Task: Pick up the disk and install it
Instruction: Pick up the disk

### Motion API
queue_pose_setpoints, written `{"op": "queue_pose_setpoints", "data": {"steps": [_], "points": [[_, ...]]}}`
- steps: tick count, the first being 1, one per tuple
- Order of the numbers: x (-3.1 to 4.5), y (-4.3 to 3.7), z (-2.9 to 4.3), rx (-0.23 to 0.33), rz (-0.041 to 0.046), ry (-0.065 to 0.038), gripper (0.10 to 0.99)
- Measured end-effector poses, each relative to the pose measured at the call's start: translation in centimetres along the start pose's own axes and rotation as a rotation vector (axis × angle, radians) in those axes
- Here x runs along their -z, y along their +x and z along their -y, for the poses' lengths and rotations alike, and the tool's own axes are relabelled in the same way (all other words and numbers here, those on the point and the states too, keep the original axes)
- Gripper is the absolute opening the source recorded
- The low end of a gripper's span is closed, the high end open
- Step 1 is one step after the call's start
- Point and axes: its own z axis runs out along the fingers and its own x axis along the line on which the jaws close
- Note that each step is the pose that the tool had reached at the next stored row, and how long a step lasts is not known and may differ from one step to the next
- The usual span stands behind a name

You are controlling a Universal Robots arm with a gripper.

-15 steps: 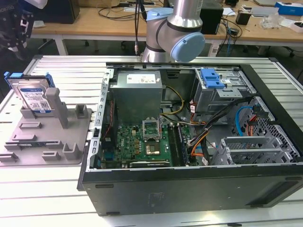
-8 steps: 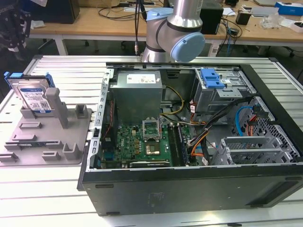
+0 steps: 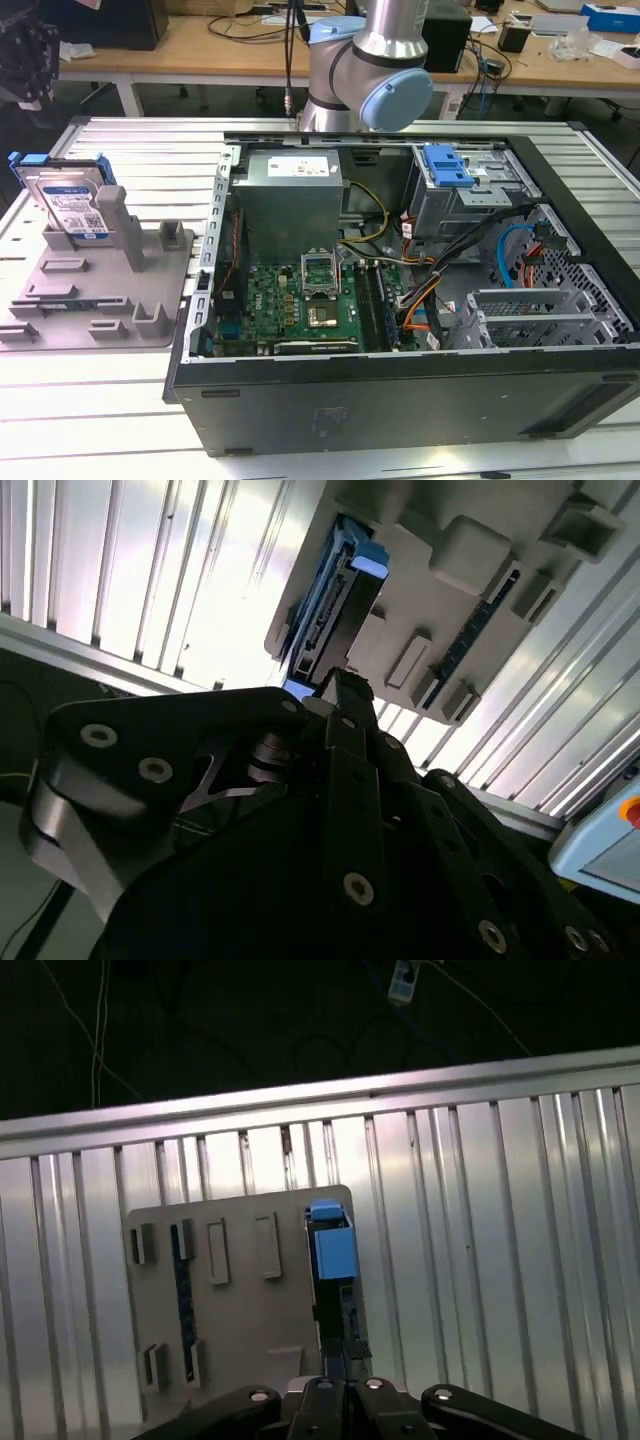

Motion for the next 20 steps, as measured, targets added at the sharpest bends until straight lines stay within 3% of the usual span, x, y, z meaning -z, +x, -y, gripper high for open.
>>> {"op": "queue_pose_setpoints", "data": {"steps": [3, 20], "points": [[-0.01, 0.0, 0.0, 0.062, -0.0029, 0.001, 0.106], [-0.15, 0.0, 0.01, 0.063, -0.002, 0.011, 0.106]]}}
